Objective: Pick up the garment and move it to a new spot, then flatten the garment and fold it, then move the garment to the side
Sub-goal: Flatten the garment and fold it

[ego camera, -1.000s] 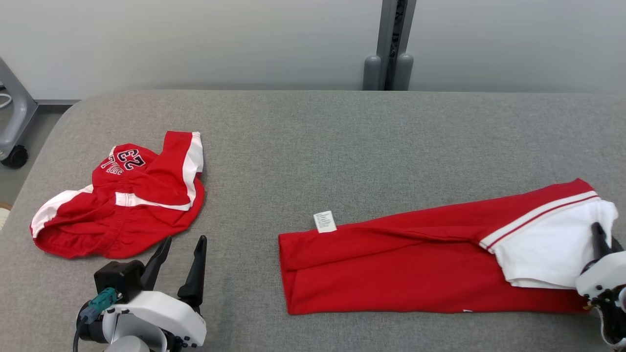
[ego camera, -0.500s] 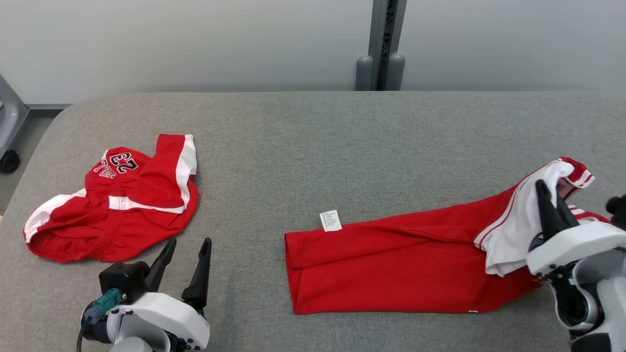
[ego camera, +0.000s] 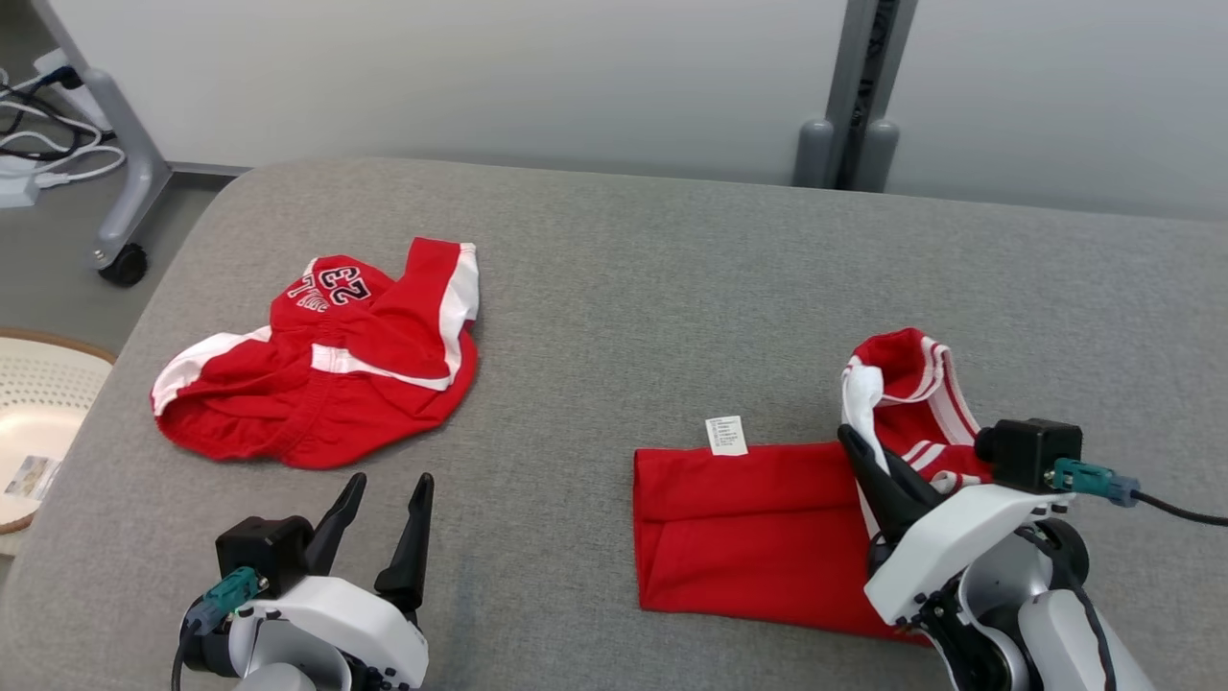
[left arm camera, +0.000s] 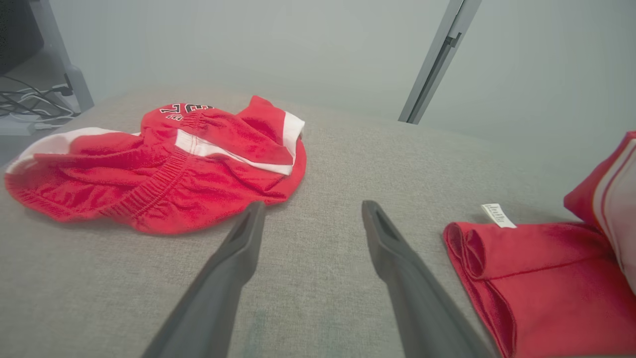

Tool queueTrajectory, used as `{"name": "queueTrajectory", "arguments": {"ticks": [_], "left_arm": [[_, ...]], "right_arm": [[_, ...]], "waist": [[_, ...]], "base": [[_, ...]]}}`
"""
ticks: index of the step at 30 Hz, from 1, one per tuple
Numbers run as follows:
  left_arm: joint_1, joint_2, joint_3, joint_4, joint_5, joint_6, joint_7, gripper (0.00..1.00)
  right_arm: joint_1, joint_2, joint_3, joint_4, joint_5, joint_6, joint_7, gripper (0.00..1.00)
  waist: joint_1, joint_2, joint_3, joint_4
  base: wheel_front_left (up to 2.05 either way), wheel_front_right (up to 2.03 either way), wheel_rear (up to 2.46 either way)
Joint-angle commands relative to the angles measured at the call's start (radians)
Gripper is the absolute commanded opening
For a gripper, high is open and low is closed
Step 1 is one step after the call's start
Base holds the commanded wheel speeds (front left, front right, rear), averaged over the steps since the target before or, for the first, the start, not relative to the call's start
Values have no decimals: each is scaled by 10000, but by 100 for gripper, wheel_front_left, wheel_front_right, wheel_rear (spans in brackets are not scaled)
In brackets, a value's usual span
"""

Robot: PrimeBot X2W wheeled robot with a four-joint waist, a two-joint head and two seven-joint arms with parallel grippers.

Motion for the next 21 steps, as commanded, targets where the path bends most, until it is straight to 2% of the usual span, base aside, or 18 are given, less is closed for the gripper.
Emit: {"name": "queueTrajectory", "arguments": {"ticks": [1, 12, 21], "left_arm": [[-198, 30, 0, 54, 58, -63, -16, 100], [-322, -90, -78, 350, 108, -180, -32, 100], [-351, -75, -52, 409, 51, -200, -37, 100]], "right_arm": [[45, 41, 115, 179, 20, 3, 20, 0], [-648, 269, 870, 1947, 664, 3, -524, 0], [-1261, 267, 1656, 3318, 1565, 3, -956, 0]], "waist": [[0, 0, 10, 335], [0, 0, -45, 1544], [0, 0, -15, 2090]], "base": [[0, 0, 0], [0, 0, 0], [0, 0, 0]]}}
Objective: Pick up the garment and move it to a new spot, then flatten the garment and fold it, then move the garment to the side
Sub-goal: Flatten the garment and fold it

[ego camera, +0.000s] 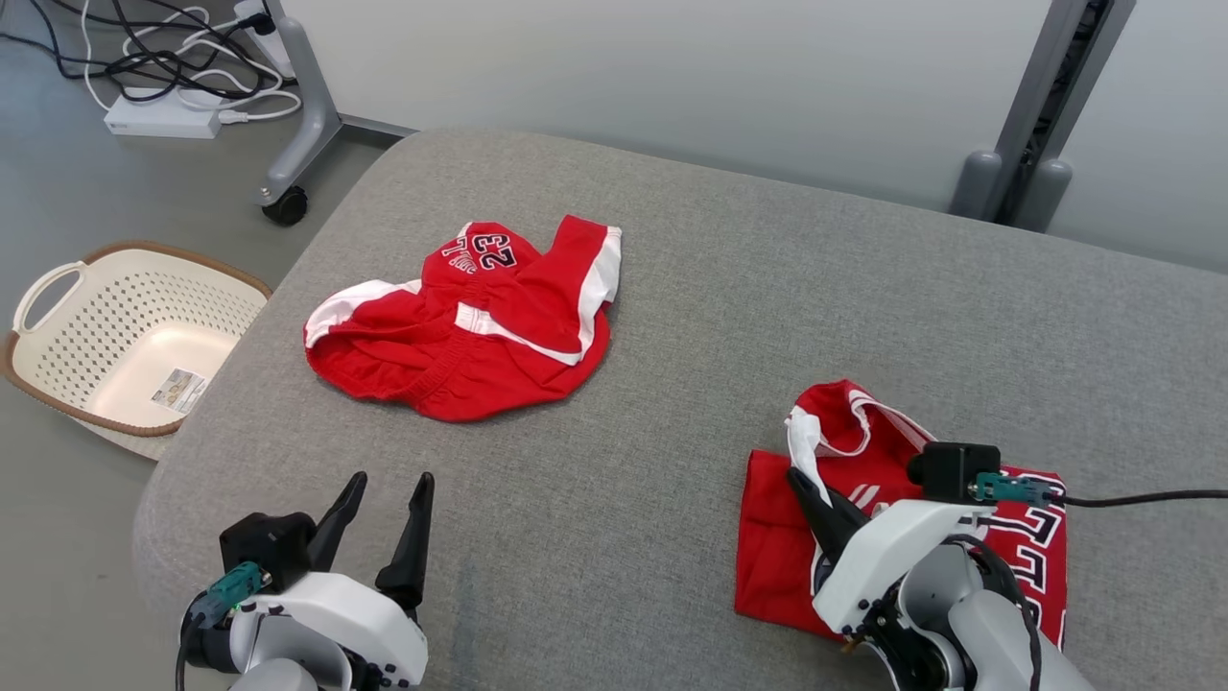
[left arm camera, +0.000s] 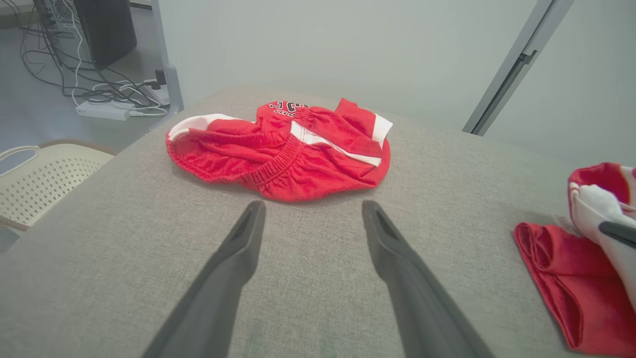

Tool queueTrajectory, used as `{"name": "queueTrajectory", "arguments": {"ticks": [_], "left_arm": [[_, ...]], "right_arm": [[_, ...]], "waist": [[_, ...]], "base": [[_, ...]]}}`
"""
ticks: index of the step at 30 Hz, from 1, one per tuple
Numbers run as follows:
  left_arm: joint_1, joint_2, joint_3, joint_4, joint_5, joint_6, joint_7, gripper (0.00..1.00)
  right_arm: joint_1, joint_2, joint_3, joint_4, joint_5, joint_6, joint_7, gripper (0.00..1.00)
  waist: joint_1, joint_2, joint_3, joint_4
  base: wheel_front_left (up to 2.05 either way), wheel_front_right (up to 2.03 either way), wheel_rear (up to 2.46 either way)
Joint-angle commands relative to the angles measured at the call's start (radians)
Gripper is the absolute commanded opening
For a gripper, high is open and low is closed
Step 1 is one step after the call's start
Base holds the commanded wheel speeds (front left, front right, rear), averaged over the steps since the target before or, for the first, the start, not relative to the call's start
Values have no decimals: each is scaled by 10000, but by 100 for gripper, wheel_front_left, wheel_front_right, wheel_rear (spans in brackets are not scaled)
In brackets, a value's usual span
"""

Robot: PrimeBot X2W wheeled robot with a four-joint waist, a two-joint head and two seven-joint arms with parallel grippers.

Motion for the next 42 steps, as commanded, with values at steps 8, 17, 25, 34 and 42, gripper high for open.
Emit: {"name": "queueTrajectory", "arguments": {"ticks": [8, 17, 25, 34, 42], "left_arm": [[-163, 55, 83, 38, -26, 3, -44, 100], [14, 101, 102, -41, -36, 82, -56, 100], [196, 167, 111, -139, -51, 150, -57, 100], [235, 175, 67, -279, -67, 171, -43, 100], [97, 172, -35, -256, -60, 145, 19, 100]], "right_arm": [[-813, -46, 1042, 1171, 934, 3, -786, 100], [-961, -57, 1691, 512, 1592, 3, -1353, 100], [-528, -707, 1568, -1467, 1808, 3, -1706, 100], [642, -1535, -345, -2842, 981, 3, -1317, 100], [1892, -1133, -613, -3838, 245, 3, -320, 100]], "waist": [[0, 0, -11, 103], [0, 0, -124, -386], [0, 0, -219, -1222], [0, 0, -211, -1911], [0, 0, -195, -1997]], "base": [[0, 0, 0], [0, 0, 0], [0, 0, 0], [0, 0, 0], [0, 0, 0]]}}
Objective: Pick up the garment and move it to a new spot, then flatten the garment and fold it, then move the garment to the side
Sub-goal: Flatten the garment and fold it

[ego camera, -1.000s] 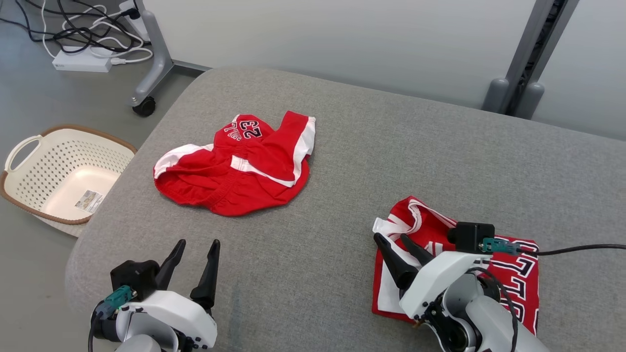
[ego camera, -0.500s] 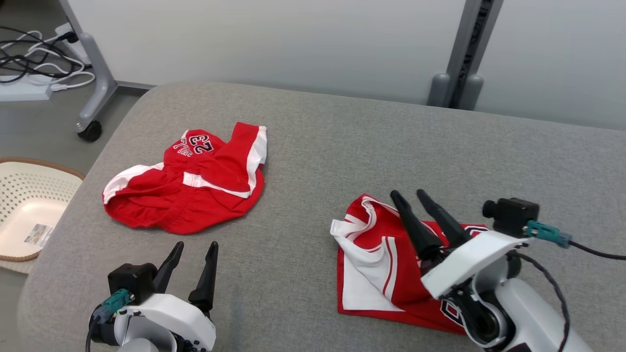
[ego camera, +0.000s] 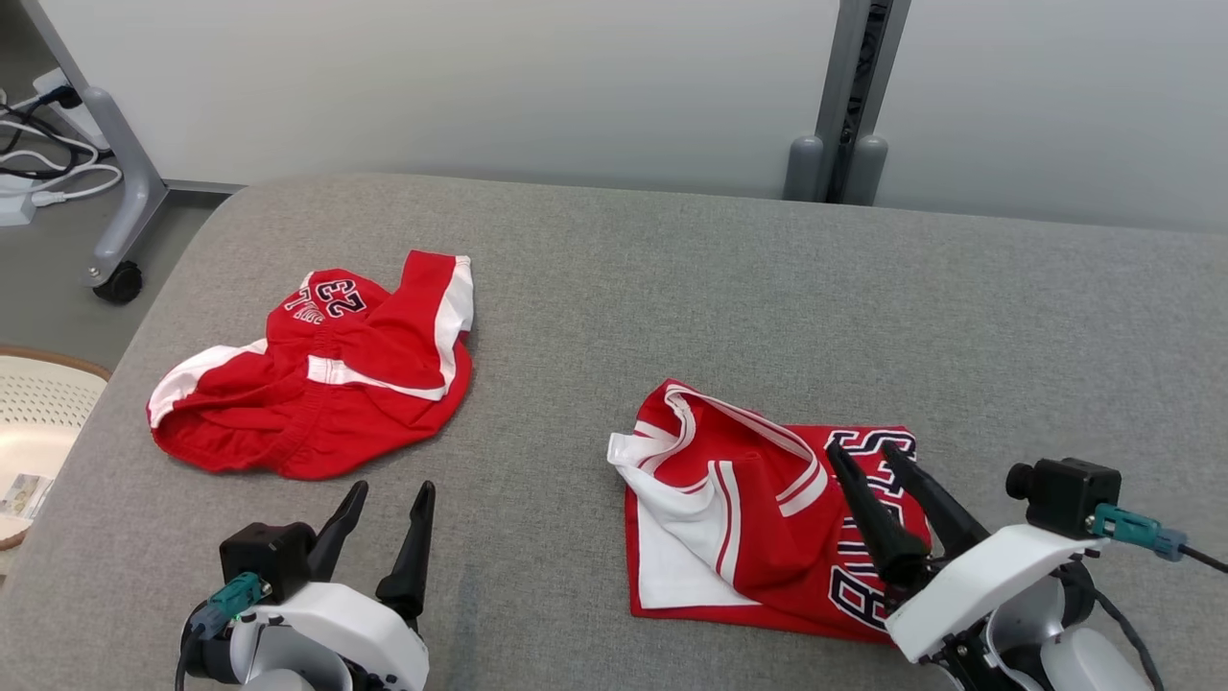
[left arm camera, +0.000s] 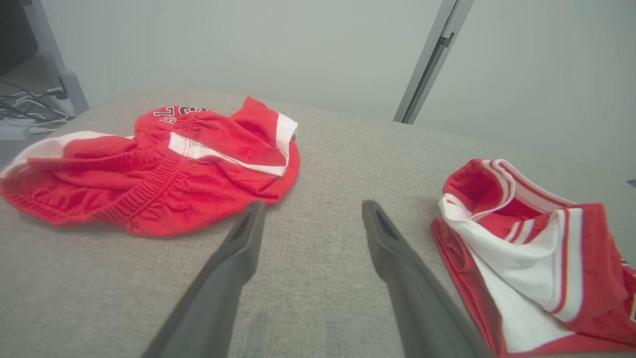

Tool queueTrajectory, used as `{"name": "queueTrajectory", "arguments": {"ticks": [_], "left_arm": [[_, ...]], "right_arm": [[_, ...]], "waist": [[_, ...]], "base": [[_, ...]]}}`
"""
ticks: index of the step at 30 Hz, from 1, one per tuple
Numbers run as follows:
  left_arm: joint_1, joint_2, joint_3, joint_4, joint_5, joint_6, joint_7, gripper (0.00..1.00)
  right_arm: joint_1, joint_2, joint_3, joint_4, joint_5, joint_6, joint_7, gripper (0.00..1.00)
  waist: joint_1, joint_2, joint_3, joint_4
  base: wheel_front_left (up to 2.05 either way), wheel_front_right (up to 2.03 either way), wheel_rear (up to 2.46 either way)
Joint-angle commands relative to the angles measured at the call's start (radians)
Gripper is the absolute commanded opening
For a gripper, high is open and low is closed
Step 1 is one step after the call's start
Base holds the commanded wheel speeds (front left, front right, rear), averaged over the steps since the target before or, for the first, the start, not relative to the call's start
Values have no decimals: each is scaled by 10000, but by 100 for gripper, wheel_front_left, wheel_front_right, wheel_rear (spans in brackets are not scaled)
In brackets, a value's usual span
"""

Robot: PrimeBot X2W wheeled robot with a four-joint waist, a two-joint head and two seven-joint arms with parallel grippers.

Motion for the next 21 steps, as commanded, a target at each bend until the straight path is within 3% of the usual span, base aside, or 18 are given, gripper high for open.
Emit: {"name": "queueTrajectory", "arguments": {"ticks": [1, 6, 7, 8, 9, 15, 21], "left_arm": [[-123, 91, -15, 23, 13, -29, 25, 100], [-107, 72, -50, 45, -21, -27, 20, 100], [-101, 79, -54, 52, -24, -40, 18, 100], [-109, 74, -62, 61, -26, -52, 17, 100], [-125, 65, -71, 69, -31, -55, 17, 100], [-195, 25, -112, 121, -52, -91, 23, 100], [-225, 14, -105, 186, -81, -134, 31, 100]], "right_arm": [[124, 37, 39, 25, -183, 3, 194, 100], [72, 11, -757, 657, -1380, 3, 45, 100], [3, 21, -844, 731, -1622, 4, 84, 84], [-88, 53, -892, 813, -1792, 3, 123, 32], [-157, 135, -914, 886, -1887, 3, 136, 0], [-488, 502, -835, 1426, -2029, 3, 287, 0], [-1203, 730, -665, 2802, -2368, 3, 331, 0]], "waist": [[0, -1, -14, 74], [0, -1, -31, 285], [0, -1, -18, 317], [0, -1, -2, 351], [0, -1, 14, 383], [0, -1, 38, 546], [0, -1, 91, 810]], "base": [[0, 0, 0], [0, 0, 0], [0, 0, 0], [0, 0, 0], [0, 0, 0], [0, 0, 0], [0, 0, 0]]}}
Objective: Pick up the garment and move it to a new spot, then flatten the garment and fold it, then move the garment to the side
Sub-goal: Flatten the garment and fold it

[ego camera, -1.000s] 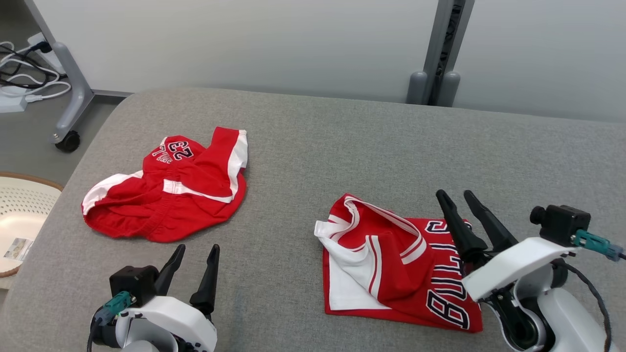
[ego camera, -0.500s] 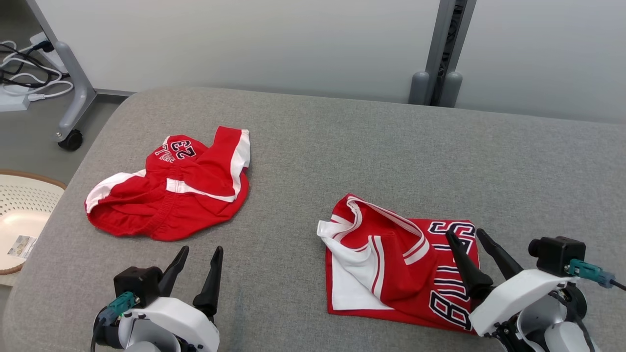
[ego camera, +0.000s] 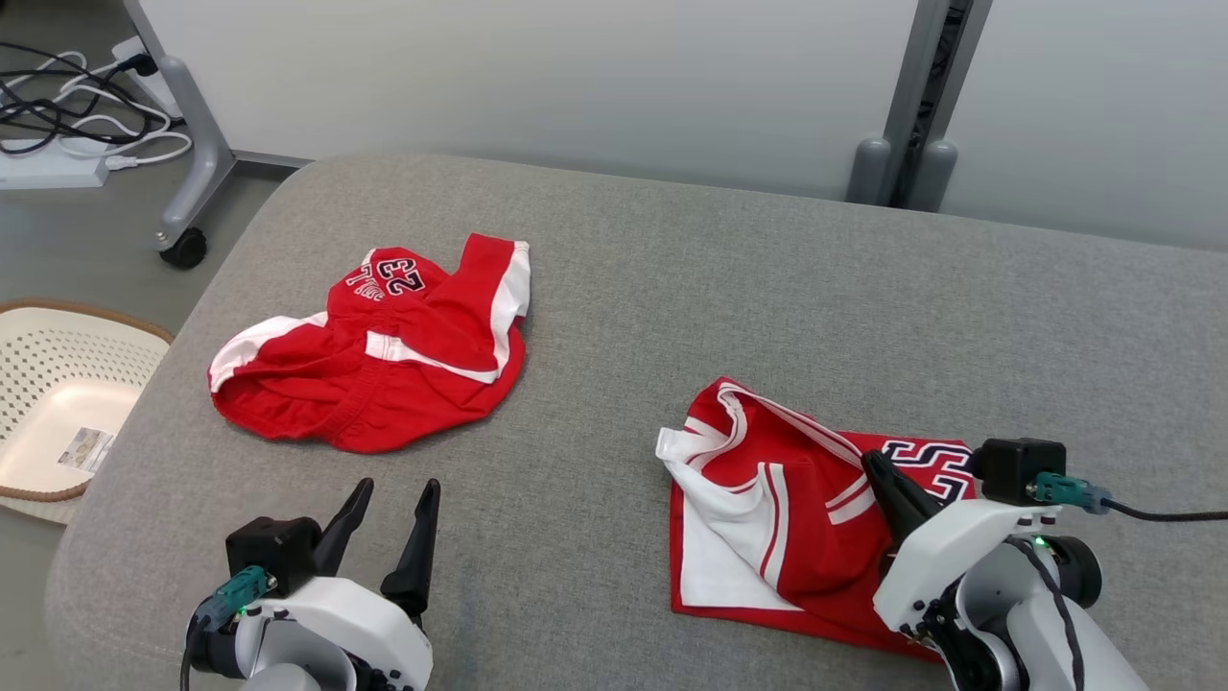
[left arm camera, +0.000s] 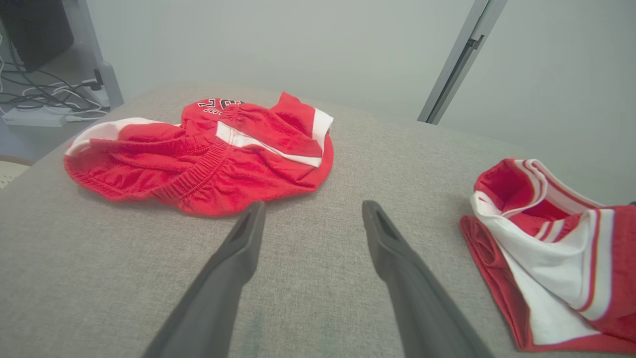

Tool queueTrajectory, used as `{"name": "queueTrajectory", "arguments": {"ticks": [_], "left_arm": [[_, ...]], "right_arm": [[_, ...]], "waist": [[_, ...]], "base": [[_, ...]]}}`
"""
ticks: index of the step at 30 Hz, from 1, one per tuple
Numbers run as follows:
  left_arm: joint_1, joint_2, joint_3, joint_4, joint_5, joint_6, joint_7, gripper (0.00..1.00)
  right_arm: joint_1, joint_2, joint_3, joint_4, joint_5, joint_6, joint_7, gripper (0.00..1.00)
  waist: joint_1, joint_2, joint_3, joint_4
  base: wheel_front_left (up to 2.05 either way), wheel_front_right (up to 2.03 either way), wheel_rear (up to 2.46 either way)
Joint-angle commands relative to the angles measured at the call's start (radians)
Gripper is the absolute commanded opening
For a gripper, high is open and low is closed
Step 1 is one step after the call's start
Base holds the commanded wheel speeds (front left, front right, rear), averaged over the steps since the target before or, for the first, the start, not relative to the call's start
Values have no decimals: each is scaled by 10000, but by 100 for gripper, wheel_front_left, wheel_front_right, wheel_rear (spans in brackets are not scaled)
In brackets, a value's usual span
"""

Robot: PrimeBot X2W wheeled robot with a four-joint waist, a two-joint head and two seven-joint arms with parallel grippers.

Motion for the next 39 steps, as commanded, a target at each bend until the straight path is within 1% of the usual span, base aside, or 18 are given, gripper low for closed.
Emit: {"name": "queueTrajectory", "arguments": {"ticks": [1, 6, 9, 15, 16, 19, 21, 23, 26, 27, 28, 29, 30, 32, 34, 35, 37, 39], "left_arm": [[-84, 32, 25, 30, -23, -69, -14, 100], [-171, -18, 66, 81, -57, -84, -37, 100], [-193, -20, 106, 118, -65, -110, -61, 100], [-193, -58, 172, 195, -45, -150, -79, 100], [-187, -71, 195, 223, -29, -164, -92, 100], [-182, -89, 197, 231, -3, -170, -99, 100], [-195, -83, 217, 227, 8, -155, -105, 100], [-167, -49, 257, 215, 15, -130, -112, 100], [-40, -59, 285, 183, 27, -80, -126, 100], [10, -59, 300, 157, 35, -76, -119, 100], [10, -59, 300, 157, 35, -76, -119, 100], [52, -49, 318, 123, 54, -50, -125, 100], [52, -49, 318, 123, 54, -50, -125, 100], [62, -48, 361, -1, 73, -135, -128, 100], [83, -51, 419, -106, 130, -154, -135, 100], [90, -51, 454, -172, 174, -143, -137, 100], [130, -40, 526, -301, 252, -112, -140, 100], [167, -17, 576, -382, 324, -108, -139, 100]], "right_arm": [[-238, 47, 54, 389, -108, 3, 53, 0], [-686, 142, 383, 1489, -27, 3, 191, 0], [-719, 234, 869, 1663, 114, 3, 139, 0], [-371, 340, 2379, 1152, 428, 3, -75, 0], [-225, 352, 3191, 886, 589, 3, -93, 0], [-260, 349, 3847, 793, 744, 3, -220, 0], [-360, 347, 4106, 720, 912, 3, -442, 0], [-466, 351, 4216, 693, 1042, 3, -631, 0], [-654, 211, 3782, 643, 837, 3, -991, 0], [-622, 67, 3436, 532, 723, 3, -1079, 0], [-622, 67, 3436, 532, 723, 3, -1079, 0], [-527, -77, 3009, 357, 604, 3, -1172, 0], [-527, -77, 3009, 357, 604, 3, -1172, 0], [-381, -164, 2626, 41, 593, 3, -1294, 0], [-223, -354, 2213, -266, 576, 3, -1340, 4], [-134, -442, 2027, -397, 543, 1, -1331, 10], [73, -472, 1666, -685, 510, 4, -1294, 31], [238, -544, 1313, -967, 370, 3, -1231, 49]], "waist": [[0, 0, 45, 113], [0, 0, 154, 435], [0, 0, 210, 603], [0, 0, 230, 758], [0, 0, 222, 766], [0, 0, 222, 750], [0, 0, 226, 718], [0, 0, 222, 642], [0, 0, 163, 369], [0, 0, 136, 227], [0, 0, 136, 227], [0, 0, 113, 72], [0, 0, 113, 72], [0, 0, 96, -81], [0, 0, 89, -231], [0, 0, 81, -307], [0, 0, 80, -463], [0, 0, 76, -620]], "base": [[0, 0, 0], [0, 0, 0], [0, 0, 0], [0, 0, 0], [0, 0, 0], [0, 0, 0], [0, 0, 0], [0, 0, 0], [0, 0, 0], [0, 0, 0], [0, 0, 0], [0, 0, 0], [0, 0, 0], [0, 0, 0], [0, 0, 0], [0, 0, 0], [0, 0, 0], [0, 0, 0]]}}
